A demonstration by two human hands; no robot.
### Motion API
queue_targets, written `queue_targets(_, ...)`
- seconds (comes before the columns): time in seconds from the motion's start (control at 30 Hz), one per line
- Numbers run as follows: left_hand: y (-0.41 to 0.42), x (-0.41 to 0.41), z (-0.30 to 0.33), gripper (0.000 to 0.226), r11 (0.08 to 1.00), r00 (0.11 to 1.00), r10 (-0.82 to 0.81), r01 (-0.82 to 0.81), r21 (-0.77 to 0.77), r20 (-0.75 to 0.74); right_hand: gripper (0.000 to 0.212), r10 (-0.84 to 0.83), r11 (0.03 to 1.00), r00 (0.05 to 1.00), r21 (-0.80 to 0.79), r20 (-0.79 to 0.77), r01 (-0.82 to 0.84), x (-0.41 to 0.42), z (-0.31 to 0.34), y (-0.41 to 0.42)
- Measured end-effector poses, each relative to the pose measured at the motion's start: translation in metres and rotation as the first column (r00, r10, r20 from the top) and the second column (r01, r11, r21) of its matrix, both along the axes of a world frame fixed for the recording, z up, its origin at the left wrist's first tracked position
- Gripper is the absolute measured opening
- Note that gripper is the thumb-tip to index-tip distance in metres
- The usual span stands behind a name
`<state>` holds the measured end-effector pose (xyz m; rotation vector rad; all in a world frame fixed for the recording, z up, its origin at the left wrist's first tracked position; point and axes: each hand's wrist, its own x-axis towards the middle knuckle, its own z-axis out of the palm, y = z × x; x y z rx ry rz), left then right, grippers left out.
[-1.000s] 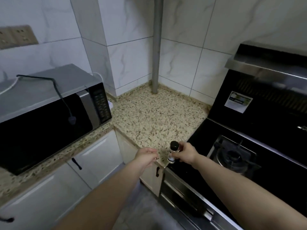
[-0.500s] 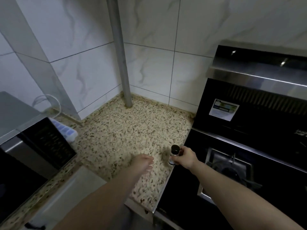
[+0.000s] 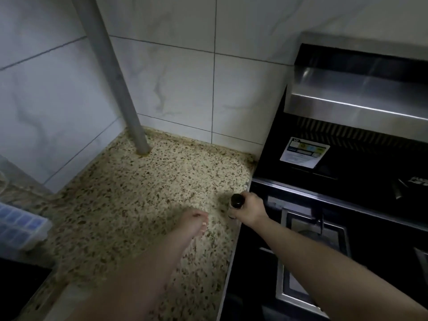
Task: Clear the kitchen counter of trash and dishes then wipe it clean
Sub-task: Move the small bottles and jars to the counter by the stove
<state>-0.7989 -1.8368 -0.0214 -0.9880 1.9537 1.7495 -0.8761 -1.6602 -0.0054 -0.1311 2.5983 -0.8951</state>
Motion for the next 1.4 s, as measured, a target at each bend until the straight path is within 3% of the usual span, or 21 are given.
queue_targets(0.13,-0.008,-0.04,-0.011,0.019,0.996,0.997,-0.077,0.077,-0.037,-0.003,0.034,0.02,0.996,0.997,0.092,-0.071,-0.014,-0.022,0.002,-0.005)
queue_targets(0.23,-0.013,-0.07,-0.015,0.022,0.991,0.991,-0.122,0.119,-0.064,-0.056,0.034,0.16,0.967,0.979,0.219,-0.125,-0.13,-0.052,0.005,-0.016)
queue_targets(0.47,-0.029,-0.126,-0.019,0.022,0.957,0.946,-0.271,0.246,-0.151,-0.176,0.027,0.437,0.747,0.891,0.6,-0.119,-0.286,-0.137,0.029,-0.037)
queue_targets(0.7,-0.035,-0.15,-0.036,0.014,0.95,0.926,-0.298,0.264,-0.165,-0.234,0.046,0.417,0.587,0.908,0.773,-0.034,-0.241,-0.184,0.015,-0.05)
queue_targets(0.87,-0.031,-0.156,-0.048,0.014,0.966,0.94,-0.26,0.253,-0.06,-0.221,0.038,0.471,0.477,0.88,0.857,-0.061,-0.196,-0.204,0.003,-0.052)
queue_targets(1.07,-0.034,-0.164,-0.055,0.015,0.978,0.957,-0.197,0.206,0.021,-0.212,0.032,0.444,0.478,0.889,0.869,-0.11,-0.131,-0.216,-0.001,-0.053)
queue_targets(1.4,-0.044,-0.167,-0.058,0.021,0.985,0.956,-0.155,0.168,0.028,-0.251,0.027,0.401,0.535,0.907,0.837,-0.131,-0.116,-0.22,0.003,-0.056)
